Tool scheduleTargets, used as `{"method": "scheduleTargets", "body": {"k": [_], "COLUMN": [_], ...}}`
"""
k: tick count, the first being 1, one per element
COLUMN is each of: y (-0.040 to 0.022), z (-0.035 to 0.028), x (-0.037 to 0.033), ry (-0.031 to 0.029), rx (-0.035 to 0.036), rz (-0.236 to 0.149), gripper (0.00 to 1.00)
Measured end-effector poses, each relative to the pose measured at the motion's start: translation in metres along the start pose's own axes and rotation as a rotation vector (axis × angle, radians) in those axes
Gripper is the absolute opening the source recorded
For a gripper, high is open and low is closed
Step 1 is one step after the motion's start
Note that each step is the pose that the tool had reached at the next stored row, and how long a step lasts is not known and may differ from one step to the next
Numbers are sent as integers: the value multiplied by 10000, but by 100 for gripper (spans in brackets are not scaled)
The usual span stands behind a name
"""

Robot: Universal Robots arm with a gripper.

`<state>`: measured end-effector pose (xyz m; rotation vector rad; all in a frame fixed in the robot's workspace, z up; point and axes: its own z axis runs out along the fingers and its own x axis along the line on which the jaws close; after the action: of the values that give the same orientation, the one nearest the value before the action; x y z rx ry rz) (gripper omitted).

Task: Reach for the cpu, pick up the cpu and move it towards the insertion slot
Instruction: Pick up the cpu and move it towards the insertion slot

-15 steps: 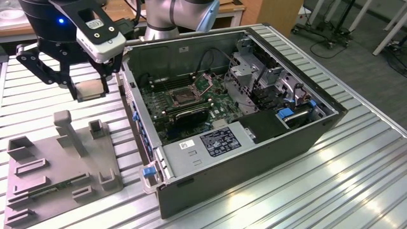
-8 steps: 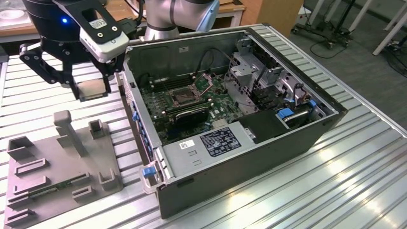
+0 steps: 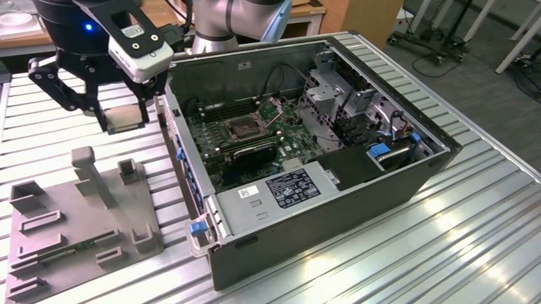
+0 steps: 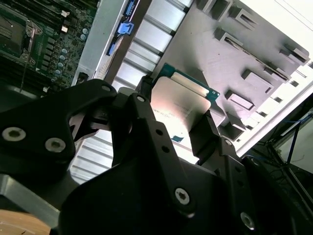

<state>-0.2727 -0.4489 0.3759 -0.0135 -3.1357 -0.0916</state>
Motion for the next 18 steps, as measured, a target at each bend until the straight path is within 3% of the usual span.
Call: {"method": "scheduleTargets", "body": {"k": [18], "y": [0], "z": [0], "x": [-45], "ry": [0], "rx": [0], "rz": [0], "gripper": [55]}}
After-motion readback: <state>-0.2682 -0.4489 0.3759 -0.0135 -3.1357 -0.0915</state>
